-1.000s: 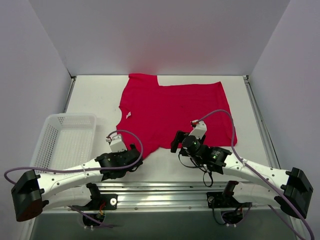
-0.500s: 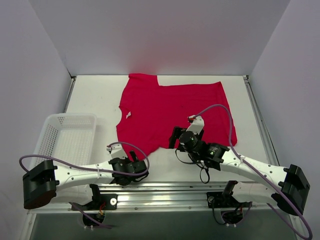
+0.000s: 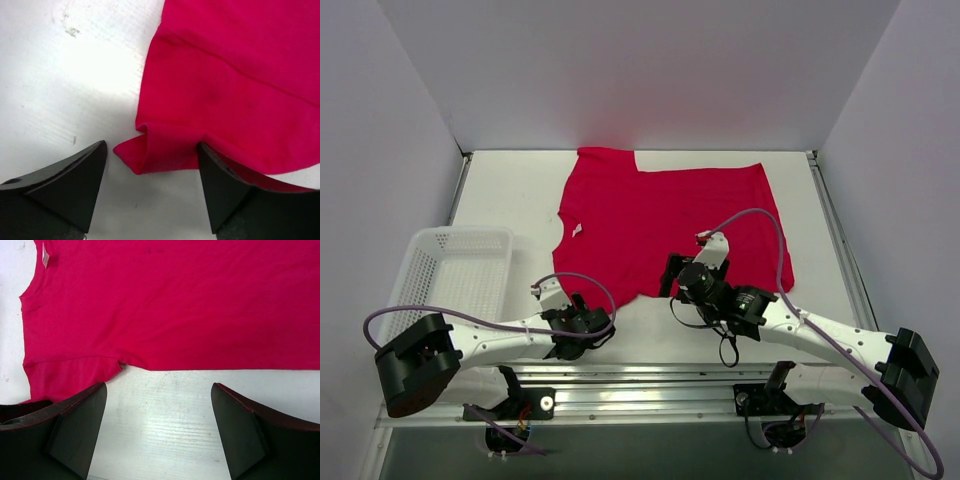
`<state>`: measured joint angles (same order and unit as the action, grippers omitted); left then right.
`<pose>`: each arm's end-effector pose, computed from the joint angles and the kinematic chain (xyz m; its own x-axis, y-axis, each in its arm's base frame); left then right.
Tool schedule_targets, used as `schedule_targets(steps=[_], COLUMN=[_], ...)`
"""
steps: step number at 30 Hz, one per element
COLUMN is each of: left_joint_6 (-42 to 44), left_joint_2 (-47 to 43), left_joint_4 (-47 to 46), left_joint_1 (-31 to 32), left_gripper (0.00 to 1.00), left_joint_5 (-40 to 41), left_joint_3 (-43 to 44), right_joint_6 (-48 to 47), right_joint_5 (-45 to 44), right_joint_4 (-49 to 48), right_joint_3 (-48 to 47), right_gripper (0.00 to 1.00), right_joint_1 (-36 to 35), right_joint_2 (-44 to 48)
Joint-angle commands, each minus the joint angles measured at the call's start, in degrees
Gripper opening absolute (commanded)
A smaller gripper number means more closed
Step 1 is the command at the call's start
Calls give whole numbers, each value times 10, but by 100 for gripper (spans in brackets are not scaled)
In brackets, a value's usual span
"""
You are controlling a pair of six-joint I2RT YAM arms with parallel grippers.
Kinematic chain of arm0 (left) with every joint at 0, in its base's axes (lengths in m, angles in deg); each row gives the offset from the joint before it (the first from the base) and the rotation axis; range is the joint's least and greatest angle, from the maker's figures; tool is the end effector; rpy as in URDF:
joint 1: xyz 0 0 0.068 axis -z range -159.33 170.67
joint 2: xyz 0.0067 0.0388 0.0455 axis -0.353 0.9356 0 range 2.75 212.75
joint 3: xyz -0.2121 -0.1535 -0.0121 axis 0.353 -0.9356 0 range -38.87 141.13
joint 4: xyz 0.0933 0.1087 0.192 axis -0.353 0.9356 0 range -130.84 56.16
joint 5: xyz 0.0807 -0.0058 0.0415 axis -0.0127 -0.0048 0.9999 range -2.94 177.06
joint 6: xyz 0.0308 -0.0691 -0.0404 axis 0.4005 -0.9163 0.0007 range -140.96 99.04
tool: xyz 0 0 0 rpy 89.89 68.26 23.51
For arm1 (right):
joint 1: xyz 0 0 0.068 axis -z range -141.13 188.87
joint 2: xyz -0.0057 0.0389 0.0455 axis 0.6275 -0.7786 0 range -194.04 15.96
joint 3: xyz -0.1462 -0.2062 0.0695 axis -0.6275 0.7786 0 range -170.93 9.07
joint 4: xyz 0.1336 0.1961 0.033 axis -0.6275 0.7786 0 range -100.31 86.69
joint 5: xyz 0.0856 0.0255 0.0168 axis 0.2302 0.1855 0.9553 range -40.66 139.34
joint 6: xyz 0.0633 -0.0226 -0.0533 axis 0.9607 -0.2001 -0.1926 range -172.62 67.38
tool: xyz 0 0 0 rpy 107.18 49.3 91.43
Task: Fold and stack the t-shirts
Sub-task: Flatten out the tshirt
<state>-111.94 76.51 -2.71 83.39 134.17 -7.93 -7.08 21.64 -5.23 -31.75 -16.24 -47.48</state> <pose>0.1283 -0.1277 0.1260 -0.5443 -0.4293 -0.7207 -0.4620 0.8705 -0.1695 0.1770 0.1925 0.2444 -0.5365 0.3355 -0.7743 -0.1540 0.8633 0.4807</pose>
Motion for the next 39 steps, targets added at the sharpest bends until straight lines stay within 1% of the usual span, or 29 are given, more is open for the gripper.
schedule_targets(steps=[1, 4, 5, 8, 9, 10, 11, 12, 13, 15, 17, 19, 22, 24, 25, 26, 27, 28, 29, 30, 31, 32, 33, 34, 35, 36, 39], left_joint_6=[56, 91, 97, 121, 128, 141, 150, 163, 190, 216, 256, 291, 324, 338, 344, 346, 348, 352, 353, 357, 370, 380, 388, 400, 404, 404, 404], left_joint_2=[11, 20, 24, 18, 17, 11, 2, -4, -9, -23, -34, -35, -20, 9, 23, 57, 77, 102, 162, 195, 234, 308, 341, 371, 409, 418, 408], left_joint_4=[-104, -130, -133, -140, -140, -137, -136, -137, -140, -147, -170, -190, -241, -263, -283, -296, -312, -347, -362, -371, -371, -372, -372, -368, -368, -368, -412], left_joint_1=[-23, -41, -44, -50, -51, -53, -58, -63, -69, -89, -105, -138, -195, -224, -255, -274, -292, -331, -351, -369, -386, -408, -414, -421, -425, -426, -424], left_gripper=[79, 63, 53, 37, 25, 18, 15, 13, 12, 12, 12, 12, 12, 14, 14, 15, 16, 18, 20, 25, 31, 45, 84, 99, 94, 94, 94], left_joint_5=[-8, -10, -10, -10, -10, -10, -10, -11, -19, -28, -41, -54, -101, -133, -145, -158, -191, -212, -234, -278, -299, -315, -327, -353, -361, -365, -373], left_joint_3=[-10, -3, 4, 24, 32, 38, 45, 61, 70, 96, 109, 125, 148, 161, 167, 181, 187, 195, 223, 244, 270, 302, 366, 394, 415, 436, 425], right_joint_6=[-2, -2, -3, -4, -5, -5, -6, -7, -8, -12, -14, -20, -31, -37, -42, -45, -47, -50, -51, -52, -53, -53, -54, -54, -52, -50, -44], right_joint_5=[-28, -29, -31, -32, -33, -33, -33, -34, -35, -35, -35, -31, -21, -17, -10, -8, -4, 0, 5, 9, 12, 14, 18, 19, 20, 23, 38], right_joint_4=[12, 12, 13, 15, 16, 18, 17, 18, 17, 15, 14, 9, 1, -4, -6, -9, -16, -18, -24, -25, -27, -29, -33, -34, -34, -36, -50], right_joint_3=[-12, -11, -11, -11, -11, -11, -11, -11, -12, -13, -16, -18, -25, -29, -32, -33, -34, -36, -37, -38, -41, -41, -42, -42, -44, -44, -49], right_gripper=[81, 81, 81, 81, 81, 81, 81, 81, 81, 81, 81, 81, 81, 81, 81, 81, 81, 81, 81, 81, 81, 81, 81, 81, 81, 81, 80], right_joint_1=[7, 11, 12, 18, 18, 20, 22, 24, 25, 29, 33, 40, 50, 55, 62, 65, 67, 73, 75, 76, 77, 78, 78, 79, 79, 77, 58], right_joint_2=[-5, -6, -7, -7, -7, -7, -7, -7, -7, -8, -11, -13, -23, -33, -36, -40, -46, -49, -55, -59, -62, -67, -69, -70, -73, -75, -85])
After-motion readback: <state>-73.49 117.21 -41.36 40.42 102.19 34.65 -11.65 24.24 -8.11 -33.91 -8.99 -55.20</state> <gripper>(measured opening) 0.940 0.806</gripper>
